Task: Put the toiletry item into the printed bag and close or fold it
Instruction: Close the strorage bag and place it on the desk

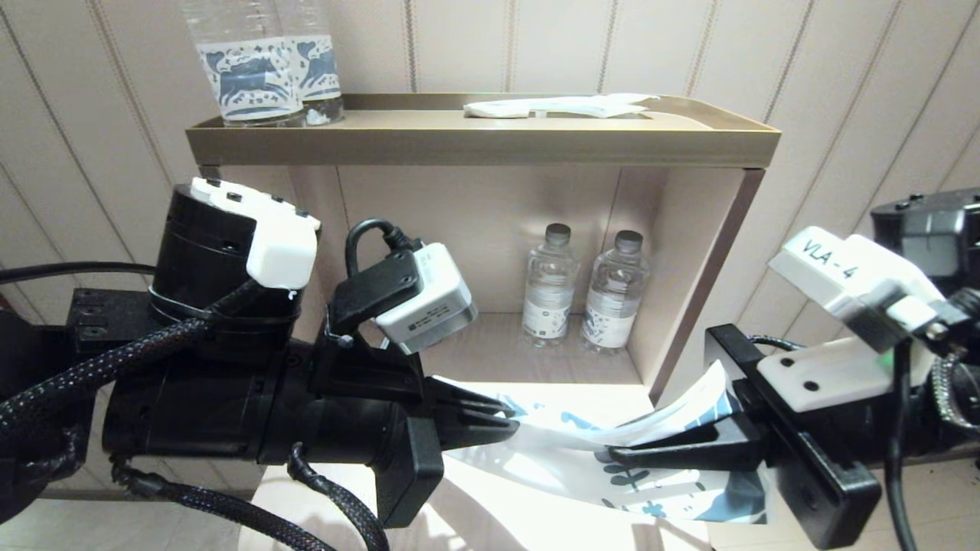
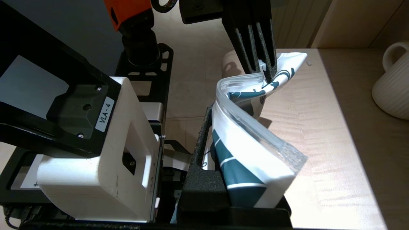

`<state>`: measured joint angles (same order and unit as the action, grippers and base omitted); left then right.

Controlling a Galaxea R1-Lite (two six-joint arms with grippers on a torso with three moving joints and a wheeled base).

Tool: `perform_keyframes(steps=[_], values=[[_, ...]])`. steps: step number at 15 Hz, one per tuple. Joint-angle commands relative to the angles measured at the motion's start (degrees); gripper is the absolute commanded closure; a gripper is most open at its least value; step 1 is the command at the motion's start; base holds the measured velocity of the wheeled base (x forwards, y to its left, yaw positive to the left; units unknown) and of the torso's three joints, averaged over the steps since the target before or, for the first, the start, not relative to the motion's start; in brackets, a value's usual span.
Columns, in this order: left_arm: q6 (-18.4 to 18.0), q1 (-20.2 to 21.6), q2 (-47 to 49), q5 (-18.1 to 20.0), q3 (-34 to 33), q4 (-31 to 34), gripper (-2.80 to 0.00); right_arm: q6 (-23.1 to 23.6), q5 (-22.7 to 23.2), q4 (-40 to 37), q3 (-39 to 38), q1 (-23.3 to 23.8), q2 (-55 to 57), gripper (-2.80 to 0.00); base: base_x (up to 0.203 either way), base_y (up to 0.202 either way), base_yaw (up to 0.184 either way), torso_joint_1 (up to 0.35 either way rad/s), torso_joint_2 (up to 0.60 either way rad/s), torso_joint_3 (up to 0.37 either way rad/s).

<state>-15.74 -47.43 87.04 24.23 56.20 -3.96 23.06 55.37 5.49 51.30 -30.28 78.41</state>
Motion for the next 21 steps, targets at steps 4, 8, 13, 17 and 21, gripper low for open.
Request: perform_keyframes(steps=[4,8,13,17,21], values=[[-0.2,2.4,-3.0,0.1,-1.7,0.0,0.0,0.1,0.3,-0.1,-0.1,-0.1,-1.2,0.0,0.0,0.0,0.0,0.0,0.0,0.0],[-0.3,4.1,-4.7,0.1,-2.2,0.1,0.0,0.2,0.8,-0.4,-0.1,-0.1,-2.3,0.0,0.0,0.0,0.0,0.0,0.0,0.0],[-0.3,5.3,-6.2,0.1,-3.4,0.0,0.0,0.1,1.6,-0.5,-0.5,-0.2,-4.8,0.0,0.0,0.0,0.0,0.0,0.0,0.0],[-1.4,7.3,-8.1,0.9,-4.5,0.2,0.0,0.1,1.6,-0.5,-0.5,-0.2,-4.8,0.0,0.0,0.0,0.0,0.0,0.0,0.0],[-1.4,8.9,-9.0,1.3,-5.7,0.2,0.0,0.1,1.6,-0.5,-0.5,-0.2,-4.8,0.0,0.0,0.0,0.0,0.0,0.0,0.0]])
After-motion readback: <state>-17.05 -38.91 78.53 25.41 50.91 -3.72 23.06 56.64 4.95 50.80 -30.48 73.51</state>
